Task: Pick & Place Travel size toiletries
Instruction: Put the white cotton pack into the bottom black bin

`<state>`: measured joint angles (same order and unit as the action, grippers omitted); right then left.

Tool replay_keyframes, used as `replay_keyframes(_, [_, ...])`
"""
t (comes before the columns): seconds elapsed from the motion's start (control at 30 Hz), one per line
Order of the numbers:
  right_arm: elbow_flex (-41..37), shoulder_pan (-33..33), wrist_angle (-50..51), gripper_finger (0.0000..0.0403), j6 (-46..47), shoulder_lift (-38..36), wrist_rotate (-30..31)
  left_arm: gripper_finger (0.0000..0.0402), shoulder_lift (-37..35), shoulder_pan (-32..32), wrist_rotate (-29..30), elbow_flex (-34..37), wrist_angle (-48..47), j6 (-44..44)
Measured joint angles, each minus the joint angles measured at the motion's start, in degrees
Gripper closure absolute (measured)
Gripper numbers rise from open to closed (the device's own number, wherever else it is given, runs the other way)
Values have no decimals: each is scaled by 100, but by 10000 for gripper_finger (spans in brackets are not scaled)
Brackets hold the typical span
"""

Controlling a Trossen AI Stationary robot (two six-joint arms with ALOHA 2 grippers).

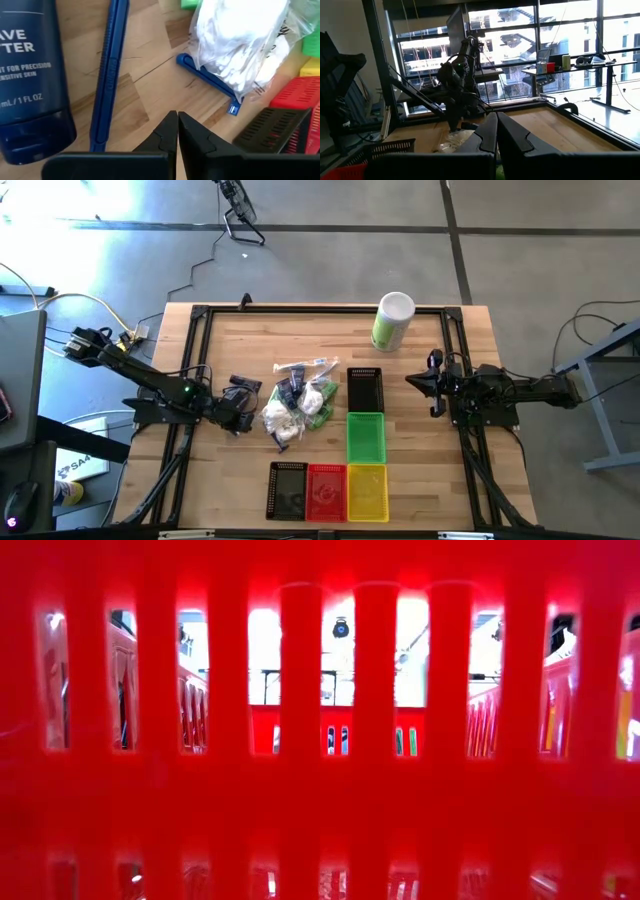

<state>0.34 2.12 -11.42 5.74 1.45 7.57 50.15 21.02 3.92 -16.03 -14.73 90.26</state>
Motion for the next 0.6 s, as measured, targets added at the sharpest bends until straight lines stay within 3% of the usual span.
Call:
replay_keyframes(0.33, [2, -1, 0, 401, -2, 0, 0, 377, 0, 0, 13, 0, -11, 0])
replay_keyframes(0.6, [2, -1, 0, 401, -2, 0, 0, 281, 0, 0, 51, 0, -39, 0])
